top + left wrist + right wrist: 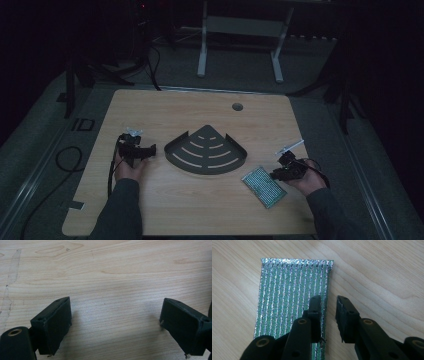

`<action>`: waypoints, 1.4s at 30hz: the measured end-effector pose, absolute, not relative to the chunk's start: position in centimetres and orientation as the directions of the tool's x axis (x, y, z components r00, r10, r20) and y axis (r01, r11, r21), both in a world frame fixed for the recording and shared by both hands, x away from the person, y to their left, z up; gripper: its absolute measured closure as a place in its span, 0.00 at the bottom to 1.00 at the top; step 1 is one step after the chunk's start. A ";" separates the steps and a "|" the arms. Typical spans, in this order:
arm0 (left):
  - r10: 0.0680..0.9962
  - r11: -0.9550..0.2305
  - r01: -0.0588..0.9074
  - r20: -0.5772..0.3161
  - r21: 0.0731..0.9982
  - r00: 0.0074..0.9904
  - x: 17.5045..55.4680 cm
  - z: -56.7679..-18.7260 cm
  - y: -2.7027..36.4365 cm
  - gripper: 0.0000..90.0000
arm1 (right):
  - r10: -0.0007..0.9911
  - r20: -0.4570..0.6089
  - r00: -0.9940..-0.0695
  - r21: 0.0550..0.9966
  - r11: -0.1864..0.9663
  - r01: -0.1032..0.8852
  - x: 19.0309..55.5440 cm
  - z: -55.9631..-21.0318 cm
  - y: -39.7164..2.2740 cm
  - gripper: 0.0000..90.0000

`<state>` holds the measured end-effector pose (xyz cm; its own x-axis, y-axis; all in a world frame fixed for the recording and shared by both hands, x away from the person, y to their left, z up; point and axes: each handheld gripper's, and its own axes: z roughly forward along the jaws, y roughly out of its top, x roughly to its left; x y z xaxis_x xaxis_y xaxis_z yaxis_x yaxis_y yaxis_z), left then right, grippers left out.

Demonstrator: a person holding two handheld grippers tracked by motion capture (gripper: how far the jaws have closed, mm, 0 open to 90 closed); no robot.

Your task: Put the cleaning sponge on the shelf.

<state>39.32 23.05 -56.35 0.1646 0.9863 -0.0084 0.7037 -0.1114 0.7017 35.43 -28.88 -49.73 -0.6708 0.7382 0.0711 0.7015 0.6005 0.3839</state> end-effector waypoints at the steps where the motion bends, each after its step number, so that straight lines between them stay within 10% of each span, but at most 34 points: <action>1: 0.986 -0.111 0.704 -0.008 0.702 0.165 39.3 -56.3 23.0 0.12 | 0.738 0.071 -0.671 0.384 0.600 0.701 35.4 -49.7 -28.9 0.82; 42: 0.986 -0.111 0.704 -0.009 0.702 0.164 39.3 -56.3 23.0 0.12 | 0.706 0.138 -0.695 0.187 0.671 0.718 37.8 -50.7 -27.3 0.99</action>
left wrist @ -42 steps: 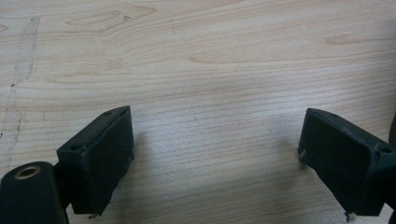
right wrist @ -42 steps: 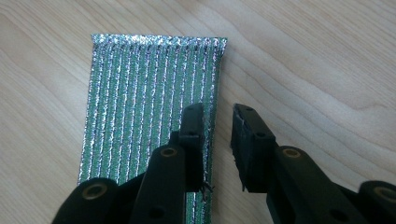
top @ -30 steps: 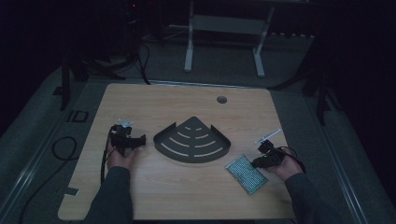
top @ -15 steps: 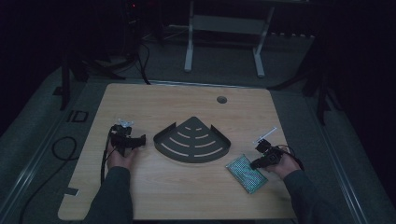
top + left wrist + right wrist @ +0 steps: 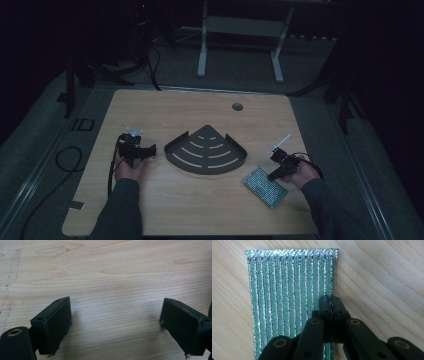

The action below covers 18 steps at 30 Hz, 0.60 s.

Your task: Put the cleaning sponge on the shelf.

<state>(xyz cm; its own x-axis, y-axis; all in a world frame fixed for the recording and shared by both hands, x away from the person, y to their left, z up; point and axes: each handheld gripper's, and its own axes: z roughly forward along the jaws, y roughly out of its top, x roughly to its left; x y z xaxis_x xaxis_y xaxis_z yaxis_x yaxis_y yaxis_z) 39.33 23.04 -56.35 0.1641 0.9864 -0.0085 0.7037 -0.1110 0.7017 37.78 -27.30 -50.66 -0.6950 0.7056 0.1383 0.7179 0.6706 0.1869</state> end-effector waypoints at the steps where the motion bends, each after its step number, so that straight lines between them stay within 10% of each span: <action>1: 0.986 -0.111 0.704 -0.008 0.702 0.164 39.3 -56.3 23.0 0.12 | 0.698 0.115 -0.707 0.172 0.687 0.706 37.7 -50.5 -26.9 0.99; 18: 0.986 -0.111 0.704 -0.008 0.702 0.164 39.3 -56.3 23.0 0.12 | 0.693 0.074 -0.717 0.164 0.701 0.694 37.6 -48.6 -26.7 1.00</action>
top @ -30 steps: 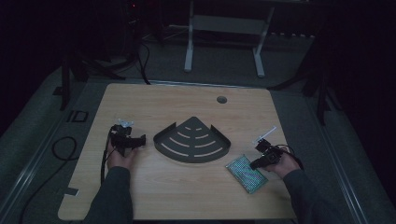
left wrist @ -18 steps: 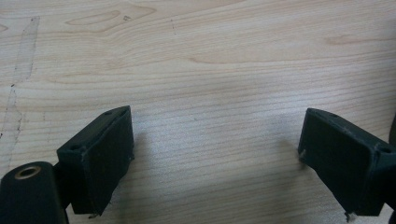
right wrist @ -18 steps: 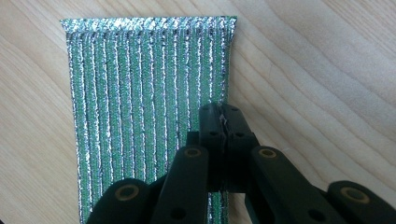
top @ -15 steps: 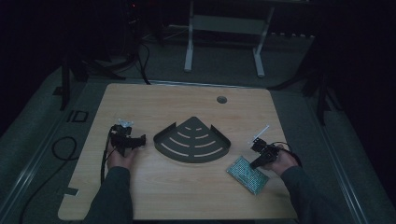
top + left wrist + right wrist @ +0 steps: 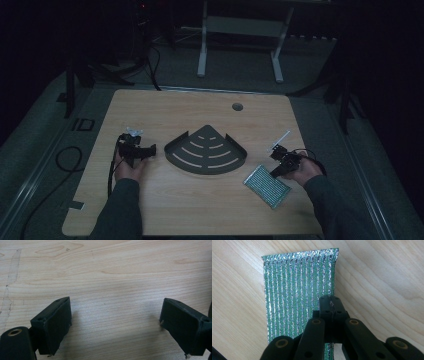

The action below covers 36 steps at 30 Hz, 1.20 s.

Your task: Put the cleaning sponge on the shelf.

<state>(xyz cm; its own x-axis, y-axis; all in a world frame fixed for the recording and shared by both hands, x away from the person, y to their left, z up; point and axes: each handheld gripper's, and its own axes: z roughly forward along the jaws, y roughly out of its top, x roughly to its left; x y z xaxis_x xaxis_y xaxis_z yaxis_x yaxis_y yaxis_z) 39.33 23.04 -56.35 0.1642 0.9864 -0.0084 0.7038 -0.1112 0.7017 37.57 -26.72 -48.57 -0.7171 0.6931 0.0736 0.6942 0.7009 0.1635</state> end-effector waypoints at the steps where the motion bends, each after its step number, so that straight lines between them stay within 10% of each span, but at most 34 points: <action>1: 0.986 -0.111 0.704 -0.009 0.702 0.164 39.3 -56.3 23.0 0.12 | 0.694 0.070 -0.717 0.167 0.700 0.694 37.6 -48.4 -26.8 1.00; 36: 0.986 -0.111 0.704 -0.009 0.702 0.164 39.3 -56.3 23.0 0.12 | 0.707 0.029 -0.706 0.202 0.688 0.697 39.3 -44.0 -27.0 1.00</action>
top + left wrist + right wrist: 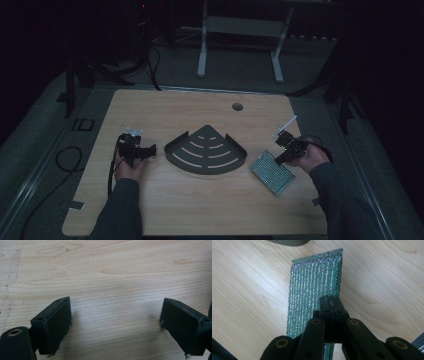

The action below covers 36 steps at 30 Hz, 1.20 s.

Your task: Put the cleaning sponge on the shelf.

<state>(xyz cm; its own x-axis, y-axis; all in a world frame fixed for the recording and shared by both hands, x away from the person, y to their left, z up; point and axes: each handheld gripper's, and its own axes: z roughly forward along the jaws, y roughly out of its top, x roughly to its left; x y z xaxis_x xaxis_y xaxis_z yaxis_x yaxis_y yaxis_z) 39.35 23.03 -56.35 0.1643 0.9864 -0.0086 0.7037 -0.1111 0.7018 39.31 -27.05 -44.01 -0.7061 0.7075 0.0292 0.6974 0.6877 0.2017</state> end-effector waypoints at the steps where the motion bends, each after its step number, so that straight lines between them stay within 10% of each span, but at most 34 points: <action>1: 0.986 -0.111 0.704 -0.009 0.702 0.164 39.3 -56.3 23.0 0.12 | 0.707 0.029 -0.706 0.202 0.688 0.697 39.3 -44.0 -27.0 1.00; 36: 0.986 -0.111 0.703 -0.008 0.703 0.164 39.4 -56.4 23.0 0.12 | 0.709 -0.006 -0.705 0.223 0.688 0.690 42.0 -39.8 -25.4 1.00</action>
<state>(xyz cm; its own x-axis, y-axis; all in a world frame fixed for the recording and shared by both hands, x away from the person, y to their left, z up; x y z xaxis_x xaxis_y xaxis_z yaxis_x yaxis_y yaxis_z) 39.38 23.02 -56.35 0.1642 0.9864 -0.0081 0.7027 -0.1113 0.7027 42.03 -25.44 -39.82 -0.7052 0.7090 -0.0056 0.6903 0.6883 0.2232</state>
